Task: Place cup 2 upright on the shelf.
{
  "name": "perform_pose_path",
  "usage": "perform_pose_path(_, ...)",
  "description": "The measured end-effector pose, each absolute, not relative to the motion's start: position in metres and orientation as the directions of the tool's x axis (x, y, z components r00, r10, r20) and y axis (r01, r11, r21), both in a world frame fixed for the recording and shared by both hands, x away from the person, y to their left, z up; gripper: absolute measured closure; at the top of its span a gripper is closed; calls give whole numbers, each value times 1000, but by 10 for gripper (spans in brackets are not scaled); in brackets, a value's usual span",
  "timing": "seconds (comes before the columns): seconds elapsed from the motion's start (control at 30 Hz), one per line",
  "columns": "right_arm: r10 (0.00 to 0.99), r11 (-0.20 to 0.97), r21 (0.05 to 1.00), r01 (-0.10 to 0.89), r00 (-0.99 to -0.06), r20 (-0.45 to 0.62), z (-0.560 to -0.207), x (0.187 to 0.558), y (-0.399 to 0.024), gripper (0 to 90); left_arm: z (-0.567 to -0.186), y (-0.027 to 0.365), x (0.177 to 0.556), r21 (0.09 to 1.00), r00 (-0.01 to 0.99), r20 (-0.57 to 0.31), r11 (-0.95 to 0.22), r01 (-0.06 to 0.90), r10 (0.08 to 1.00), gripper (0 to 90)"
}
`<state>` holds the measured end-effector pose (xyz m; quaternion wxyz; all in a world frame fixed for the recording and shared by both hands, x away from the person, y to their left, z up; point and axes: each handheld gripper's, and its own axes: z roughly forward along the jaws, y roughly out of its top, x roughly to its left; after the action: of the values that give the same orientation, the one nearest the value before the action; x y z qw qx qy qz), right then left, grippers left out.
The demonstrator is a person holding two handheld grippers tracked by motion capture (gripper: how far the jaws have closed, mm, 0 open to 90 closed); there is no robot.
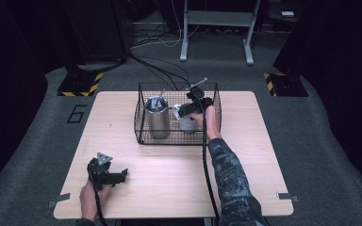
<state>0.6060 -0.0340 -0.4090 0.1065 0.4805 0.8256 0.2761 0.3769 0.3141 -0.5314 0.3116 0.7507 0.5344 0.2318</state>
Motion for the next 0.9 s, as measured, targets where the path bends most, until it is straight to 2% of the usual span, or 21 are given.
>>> perform_pose_path(0.33,814,390,650,652,-574,87,-372,576,-41,0,-531,314,377,717,318,9,-228,659,948,3)
perform_pose_path(0.43,799,408,678,611,-598,57,-363,562,-43,0,-532,314,377,717,317,6,-225,660,948,3)
perform_pose_path(0.9,739,451,765,460,-673,-30,-337,476,-71,0,-531,314,377,716,317,6,-226,660,948,3)
